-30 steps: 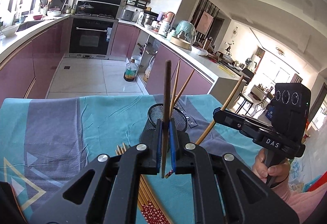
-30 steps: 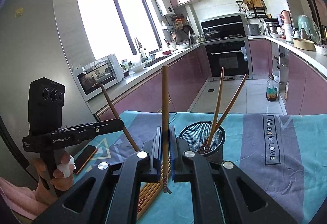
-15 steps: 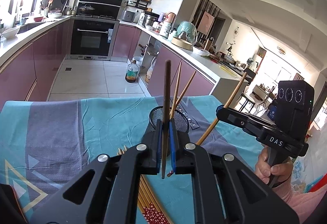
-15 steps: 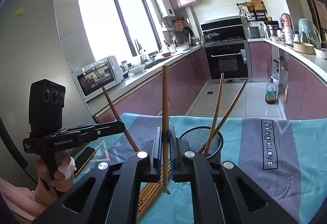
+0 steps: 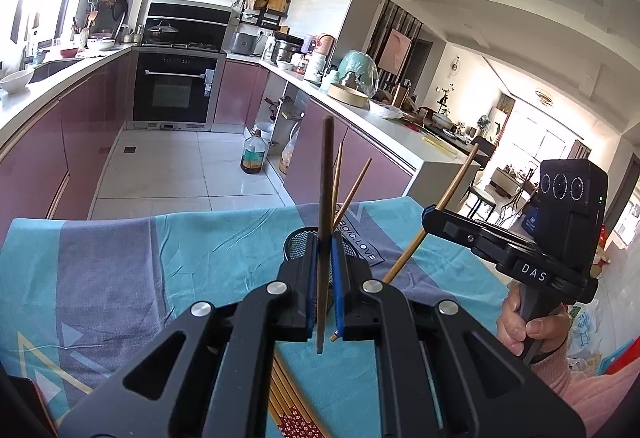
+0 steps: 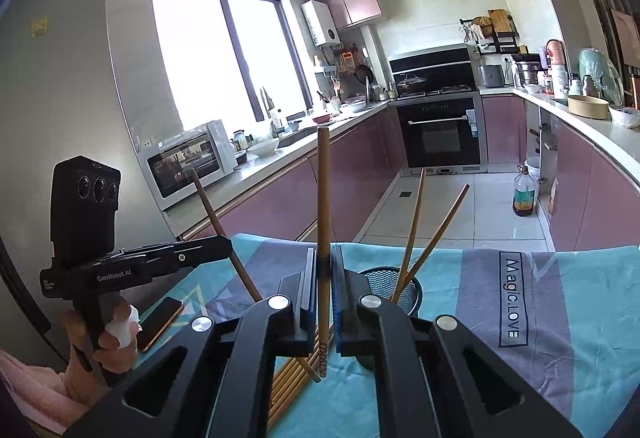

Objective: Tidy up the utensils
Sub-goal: 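Lower the chopsticks tip-first into the mesh cup with both tools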

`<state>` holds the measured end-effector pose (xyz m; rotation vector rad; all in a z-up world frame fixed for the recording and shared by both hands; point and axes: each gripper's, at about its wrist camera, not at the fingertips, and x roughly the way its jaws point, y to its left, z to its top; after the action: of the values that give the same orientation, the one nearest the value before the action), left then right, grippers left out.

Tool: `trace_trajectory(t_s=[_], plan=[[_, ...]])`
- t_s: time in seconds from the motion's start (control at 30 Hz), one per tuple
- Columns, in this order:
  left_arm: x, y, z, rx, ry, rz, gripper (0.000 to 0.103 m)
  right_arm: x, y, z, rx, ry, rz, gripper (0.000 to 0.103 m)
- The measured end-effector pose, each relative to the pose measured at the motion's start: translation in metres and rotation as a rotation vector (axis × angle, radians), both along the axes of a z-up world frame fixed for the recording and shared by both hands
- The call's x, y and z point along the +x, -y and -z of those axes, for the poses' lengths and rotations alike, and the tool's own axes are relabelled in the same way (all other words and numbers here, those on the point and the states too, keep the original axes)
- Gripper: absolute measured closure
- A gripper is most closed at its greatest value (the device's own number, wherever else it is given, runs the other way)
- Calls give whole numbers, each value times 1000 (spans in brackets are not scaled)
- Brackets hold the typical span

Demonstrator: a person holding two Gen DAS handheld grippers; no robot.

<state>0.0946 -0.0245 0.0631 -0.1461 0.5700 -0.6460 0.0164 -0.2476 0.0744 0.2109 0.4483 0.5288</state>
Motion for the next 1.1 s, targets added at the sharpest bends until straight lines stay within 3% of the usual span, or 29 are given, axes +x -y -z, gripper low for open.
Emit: trace_trajectory(t_s=[1.1], plan=[[3,-1,-58,-36,152,9,96,22,21,-37,-15,116,83,98]])
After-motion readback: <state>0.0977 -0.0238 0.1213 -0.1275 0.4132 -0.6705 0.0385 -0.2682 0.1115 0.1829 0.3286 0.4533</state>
